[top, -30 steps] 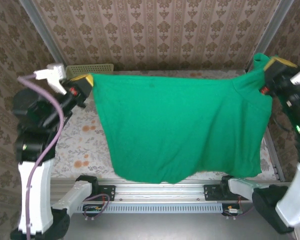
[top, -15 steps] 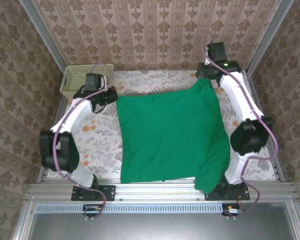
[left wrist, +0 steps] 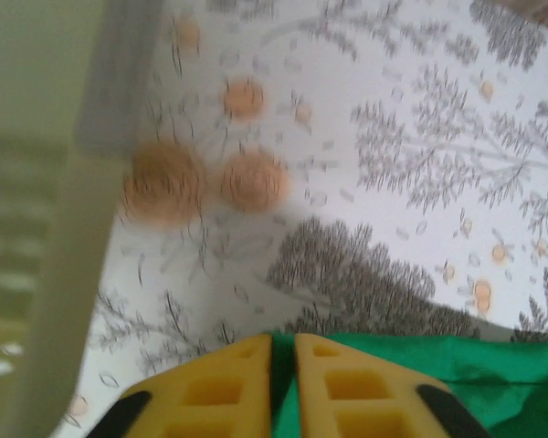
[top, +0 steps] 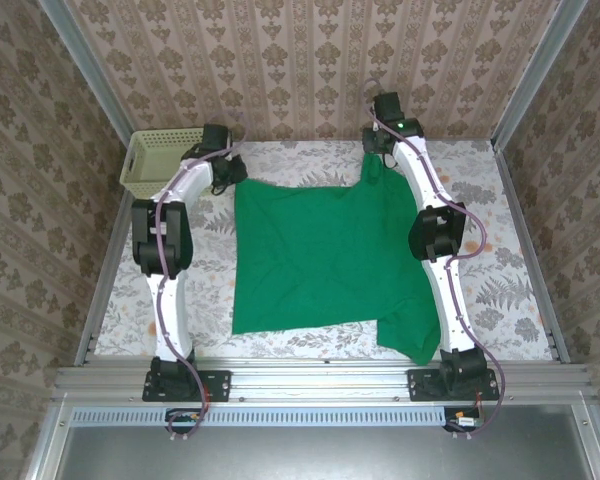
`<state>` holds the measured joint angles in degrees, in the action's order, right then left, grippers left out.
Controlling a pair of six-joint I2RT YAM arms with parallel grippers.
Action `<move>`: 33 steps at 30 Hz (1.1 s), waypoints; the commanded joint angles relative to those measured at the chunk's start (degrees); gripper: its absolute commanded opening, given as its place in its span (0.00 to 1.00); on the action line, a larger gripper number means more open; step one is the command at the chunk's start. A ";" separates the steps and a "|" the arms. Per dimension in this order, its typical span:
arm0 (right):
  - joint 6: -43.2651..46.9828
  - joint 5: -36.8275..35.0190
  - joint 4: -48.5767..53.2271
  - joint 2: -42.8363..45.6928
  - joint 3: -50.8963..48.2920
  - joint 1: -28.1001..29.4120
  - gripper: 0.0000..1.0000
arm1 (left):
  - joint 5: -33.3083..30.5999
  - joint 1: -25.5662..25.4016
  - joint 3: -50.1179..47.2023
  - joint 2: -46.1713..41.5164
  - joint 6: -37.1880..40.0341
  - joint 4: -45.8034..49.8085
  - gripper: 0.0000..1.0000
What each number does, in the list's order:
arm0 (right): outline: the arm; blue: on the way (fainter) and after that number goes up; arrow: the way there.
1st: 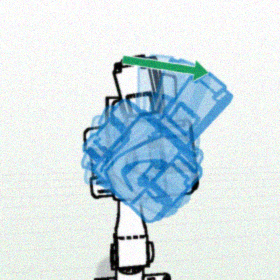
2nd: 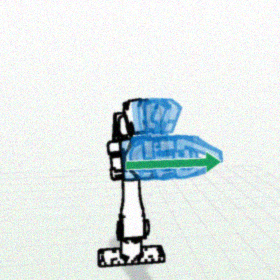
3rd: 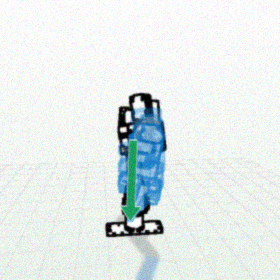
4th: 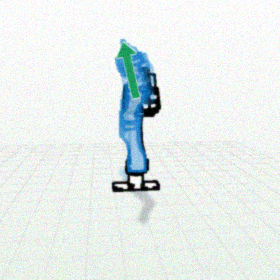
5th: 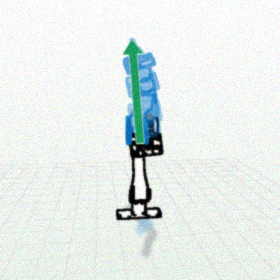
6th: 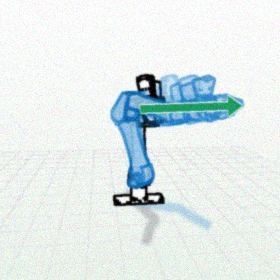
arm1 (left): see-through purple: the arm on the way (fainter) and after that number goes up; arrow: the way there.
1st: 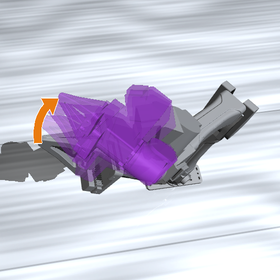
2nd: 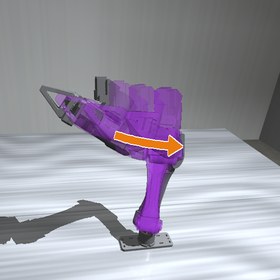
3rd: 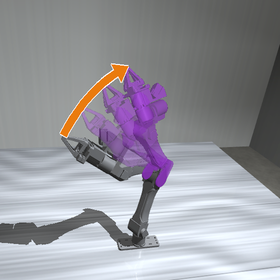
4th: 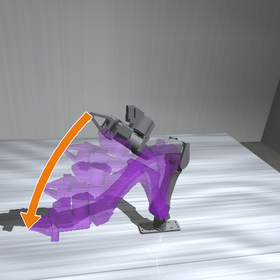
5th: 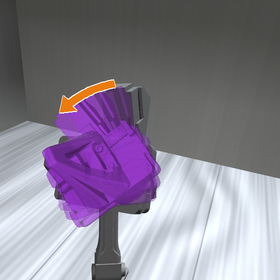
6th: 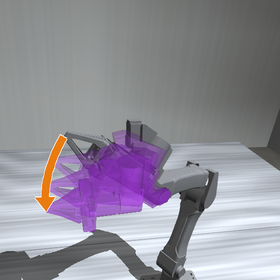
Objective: Fold the inside-out t-shirt
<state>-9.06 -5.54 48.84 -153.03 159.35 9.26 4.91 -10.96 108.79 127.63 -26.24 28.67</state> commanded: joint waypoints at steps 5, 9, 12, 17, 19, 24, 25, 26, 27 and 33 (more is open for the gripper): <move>-0.25 -4.12 3.74 11.44 0.25 -1.54 0.59 | -3.97 -0.59 11.80 -2.72 2.07 11.72 0.52; -3.91 -5.30 9.53 22.51 -13.29 -1.83 0.60 | -3.86 -2.88 -1.79 -14.00 0.34 11.52 0.58; -6.85 -3.09 3.11 33.97 -35.06 -2.04 0.63 | -0.47 -5.20 -16.14 -22.28 -2.80 5.64 0.60; -10.16 3.29 -6.80 42.95 -57.45 -4.72 0.64 | 4.06 -7.61 -31.68 -25.38 -5.60 -3.94 0.61; -10.28 5.36 -7.12 41.40 -58.93 -6.18 0.61 | 6.20 -7.76 -34.28 -24.11 -6.25 -6.58 0.60; -8.92 5.87 -8.82 34.17 -58.28 -8.01 0.60 | 7.34 -7.41 -37.26 -20.42 -6.13 -11.50 0.60; -8.36 6.28 -8.84 32.26 -56.95 -8.36 0.60 | 7.48 -7.24 -36.66 -19.34 -5.78 -11.63 0.60; -7.49 6.54 -8.78 30.53 -55.46 -8.59 0.61 | 7.48 -7.07 -35.81 -18.35 -5.47 -11.33 0.60; -6.85 6.54 -8.96 29.28 -54.23 -8.72 0.62 | 7.57 -6.92 -35.14 -17.55 -5.13 -11.22 0.60; -3.87 6.27 -4.36 19.10 -42.71 -9.12 0.63 | 6.78 -6.02 -33.60 -14.40 -5.27 -10.47 0.60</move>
<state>-14.96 -0.19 42.39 -131.52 111.13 -0.01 11.31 -17.67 73.63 112.16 -31.29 19.09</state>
